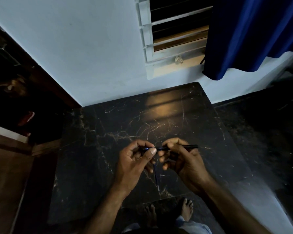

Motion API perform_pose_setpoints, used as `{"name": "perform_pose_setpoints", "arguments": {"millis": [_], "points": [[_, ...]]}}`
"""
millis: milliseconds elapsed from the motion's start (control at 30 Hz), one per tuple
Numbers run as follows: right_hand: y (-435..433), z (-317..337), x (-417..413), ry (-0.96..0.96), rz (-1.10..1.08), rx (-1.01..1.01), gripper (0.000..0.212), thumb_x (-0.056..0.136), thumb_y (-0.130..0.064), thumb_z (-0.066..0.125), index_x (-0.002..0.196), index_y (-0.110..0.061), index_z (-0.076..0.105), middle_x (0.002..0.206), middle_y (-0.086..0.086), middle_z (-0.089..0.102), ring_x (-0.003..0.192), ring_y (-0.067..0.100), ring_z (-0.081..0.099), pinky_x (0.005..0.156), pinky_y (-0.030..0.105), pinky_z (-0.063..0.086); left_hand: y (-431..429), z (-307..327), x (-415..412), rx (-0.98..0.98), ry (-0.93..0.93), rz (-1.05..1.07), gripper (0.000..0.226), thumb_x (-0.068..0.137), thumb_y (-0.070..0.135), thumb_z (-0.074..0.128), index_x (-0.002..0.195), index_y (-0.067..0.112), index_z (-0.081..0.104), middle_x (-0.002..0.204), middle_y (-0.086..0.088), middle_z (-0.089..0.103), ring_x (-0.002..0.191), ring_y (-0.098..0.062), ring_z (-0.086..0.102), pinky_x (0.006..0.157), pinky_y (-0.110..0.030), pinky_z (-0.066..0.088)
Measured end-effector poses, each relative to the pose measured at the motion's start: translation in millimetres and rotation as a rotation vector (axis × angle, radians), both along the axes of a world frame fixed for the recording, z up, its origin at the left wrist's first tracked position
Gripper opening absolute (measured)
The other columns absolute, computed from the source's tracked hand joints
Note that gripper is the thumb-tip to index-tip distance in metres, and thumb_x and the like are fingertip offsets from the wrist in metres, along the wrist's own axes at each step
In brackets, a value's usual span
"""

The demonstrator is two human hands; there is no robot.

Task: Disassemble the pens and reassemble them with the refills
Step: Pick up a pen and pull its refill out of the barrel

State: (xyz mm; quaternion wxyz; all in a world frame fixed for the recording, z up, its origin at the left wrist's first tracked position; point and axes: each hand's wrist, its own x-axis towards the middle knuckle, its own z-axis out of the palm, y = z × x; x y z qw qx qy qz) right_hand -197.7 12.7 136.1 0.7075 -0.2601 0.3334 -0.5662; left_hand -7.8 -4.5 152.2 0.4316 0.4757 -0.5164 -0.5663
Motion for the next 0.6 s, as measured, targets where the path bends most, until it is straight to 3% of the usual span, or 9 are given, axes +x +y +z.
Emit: {"name": "perform_pose_setpoints", "arguments": {"millis": [100, 233, 400, 500, 567, 600], "points": [[-5, -1, 0, 0.023, 0.044, -0.007, 0.026, 0.099, -0.011, 0.052, 0.108, 0.004, 0.072, 0.094, 0.03, 0.072, 0.08, 0.033, 0.072, 0.062, 0.038, 0.058, 0, -3, 2, 0.006, 0.011, 0.004, 0.015, 0.091, 0.032, 0.079, 0.1, 0.02, 0.076, 0.083, -0.009, 0.078, 0.069, -0.018, 0.075, 0.054, -0.029, 0.06], [-10, -4, 1, 0.034, 0.021, -0.025, 0.023, 0.101, -0.006, 0.052, 0.104, 0.005, 0.072, 0.091, 0.03, 0.072, 0.078, 0.033, 0.071, 0.064, 0.037, 0.058, 1, -4, -1, 0.091, 0.094, 0.071, 0.029, 0.082, 0.042, 0.087, 0.098, 0.02, 0.078, 0.084, -0.009, 0.078, 0.069, -0.017, 0.074, 0.054, -0.029, 0.059], [-14, -4, -6, 0.04, -0.057, -0.004, 0.019, 0.099, 0.0, 0.054, 0.094, 0.001, 0.072, 0.083, 0.025, 0.07, 0.073, 0.029, 0.068, 0.061, 0.034, 0.057, -4, -15, 1, 0.237, 0.261, 0.217, 0.011, 0.086, 0.026, 0.087, 0.092, 0.021, 0.081, 0.089, -0.009, 0.078, 0.07, -0.015, 0.072, 0.053, -0.026, 0.057], [-15, -2, -16, 0.003, -0.077, 0.021, 0.017, 0.095, -0.002, 0.056, 0.092, 0.003, 0.072, 0.082, 0.025, 0.07, 0.07, 0.028, 0.068, 0.06, 0.033, 0.057, -11, -27, 15, 0.338, 0.401, 0.249, 0.013, 0.084, 0.023, 0.086, 0.096, 0.019, 0.081, 0.09, -0.005, 0.079, 0.072, -0.011, 0.074, 0.055, -0.024, 0.059], [-14, -1, -23, 0.0, -0.097, 0.037, 0.015, 0.094, -0.003, 0.056, 0.093, 0.006, 0.069, 0.081, 0.025, 0.069, 0.07, 0.028, 0.067, 0.06, 0.033, 0.057, -19, -43, 26, 0.35, 0.339, 0.261, 0.018, 0.085, 0.017, 0.085, 0.1, 0.013, 0.078, 0.092, -0.005, 0.081, 0.076, -0.012, 0.076, 0.06, -0.025, 0.061], [-14, 0, -27, 0.001, -0.108, 0.043, 0.014, 0.093, -0.003, 0.057, 0.094, 0.007, 0.068, 0.081, 0.025, 0.068, 0.07, 0.028, 0.067, 0.06, 0.033, 0.056, -24, -55, 30, 0.331, 0.209, 0.256, 0.016, 0.086, 0.011, 0.083, 0.101, 0.011, 0.077, 0.093, -0.005, 0.081, 0.079, -0.014, 0.078, 0.063, -0.025, 0.062]]}}
